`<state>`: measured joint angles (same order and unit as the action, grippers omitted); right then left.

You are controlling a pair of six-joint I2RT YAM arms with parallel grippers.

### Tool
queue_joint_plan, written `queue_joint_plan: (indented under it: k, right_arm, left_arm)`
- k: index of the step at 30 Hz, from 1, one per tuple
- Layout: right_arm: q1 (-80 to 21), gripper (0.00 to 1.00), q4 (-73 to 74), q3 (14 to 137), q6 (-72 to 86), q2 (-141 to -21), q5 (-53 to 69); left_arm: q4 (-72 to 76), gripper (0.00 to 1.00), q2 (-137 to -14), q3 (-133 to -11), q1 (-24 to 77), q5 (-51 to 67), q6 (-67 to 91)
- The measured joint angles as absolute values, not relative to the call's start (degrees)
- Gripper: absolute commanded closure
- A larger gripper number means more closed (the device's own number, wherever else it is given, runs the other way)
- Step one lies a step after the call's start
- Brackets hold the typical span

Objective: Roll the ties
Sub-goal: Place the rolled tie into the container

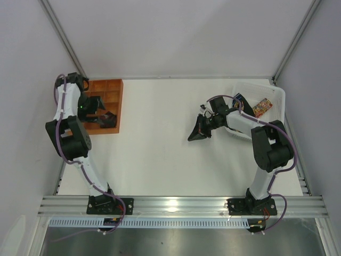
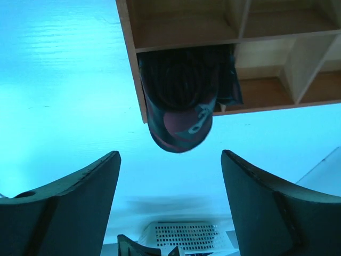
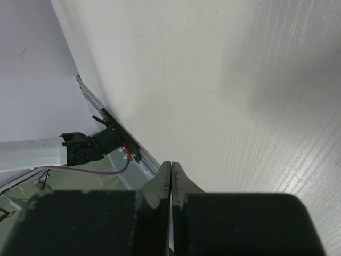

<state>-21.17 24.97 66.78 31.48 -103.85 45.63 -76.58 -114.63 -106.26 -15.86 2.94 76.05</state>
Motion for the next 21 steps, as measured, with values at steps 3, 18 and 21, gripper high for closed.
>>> queue_joint_plan:
  k: [3,18,21]
  right_arm:
    - [-21.3,1.0,24.9,66.8,31.5,-103.9,45.6]
    - [-21.3,1.0,25.0,66.8,31.5,-103.9,45.6]
    - [-21.3,1.0,25.0,66.8,31.5,-103.9,45.6]
  left_arm:
    - [-76.6,0.25,-113.8,-107.4,-15.0,1.8,75.5]
    - [-76.6,0.39,-122.0,-110.4,-10.3,1.5,75.7]
    - [-76.7,0.44,-122.3,-111.2,-10.6,1.4,76.1]
